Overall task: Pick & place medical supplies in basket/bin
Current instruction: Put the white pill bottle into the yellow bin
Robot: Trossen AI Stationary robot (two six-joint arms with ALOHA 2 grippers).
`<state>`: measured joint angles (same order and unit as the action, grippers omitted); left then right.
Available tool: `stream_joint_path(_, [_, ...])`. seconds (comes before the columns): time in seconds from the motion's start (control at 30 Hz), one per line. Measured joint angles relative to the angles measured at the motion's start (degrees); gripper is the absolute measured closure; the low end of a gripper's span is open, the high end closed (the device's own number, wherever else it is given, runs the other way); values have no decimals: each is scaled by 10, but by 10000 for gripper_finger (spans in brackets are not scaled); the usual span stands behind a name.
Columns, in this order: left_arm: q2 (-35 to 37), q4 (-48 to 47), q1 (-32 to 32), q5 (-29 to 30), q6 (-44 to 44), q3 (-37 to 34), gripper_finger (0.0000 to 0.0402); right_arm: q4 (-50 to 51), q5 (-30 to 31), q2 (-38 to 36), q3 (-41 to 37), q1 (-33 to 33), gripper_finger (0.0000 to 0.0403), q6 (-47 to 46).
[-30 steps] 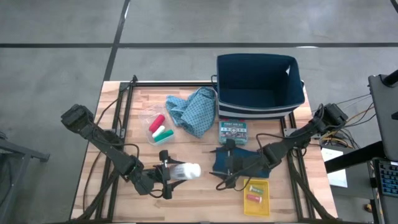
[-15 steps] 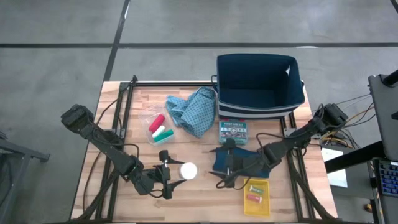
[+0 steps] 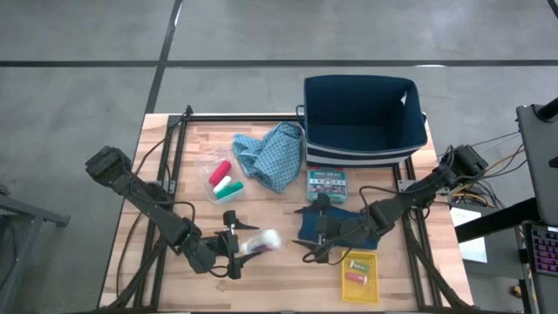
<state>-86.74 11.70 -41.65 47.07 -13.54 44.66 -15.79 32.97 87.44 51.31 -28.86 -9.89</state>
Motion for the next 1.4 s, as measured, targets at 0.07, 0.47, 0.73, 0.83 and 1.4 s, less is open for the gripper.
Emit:
stream_joint_path(0.07, [0, 0, 0, 0, 0, 0, 67, 0, 0, 0, 0, 0, 3, 0])
stream_joint_path(0.47, [0, 0, 0, 0, 0, 0, 68, 1, 0, 0, 0, 0, 3, -1])
stream_joint_path(0.73, [0, 0, 0, -4, -4, 0, 67, 1, 1, 0, 0, 0, 3, -2])
stream_joint_path(0.83, [0, 0, 0, -4, -4, 0, 66, 1, 0, 0, 0, 0, 3, -2])
stream_joint_path(1.4, [96, -282, 0, -259, -342, 52, 69, 5, 0, 0, 0, 0, 3, -2])
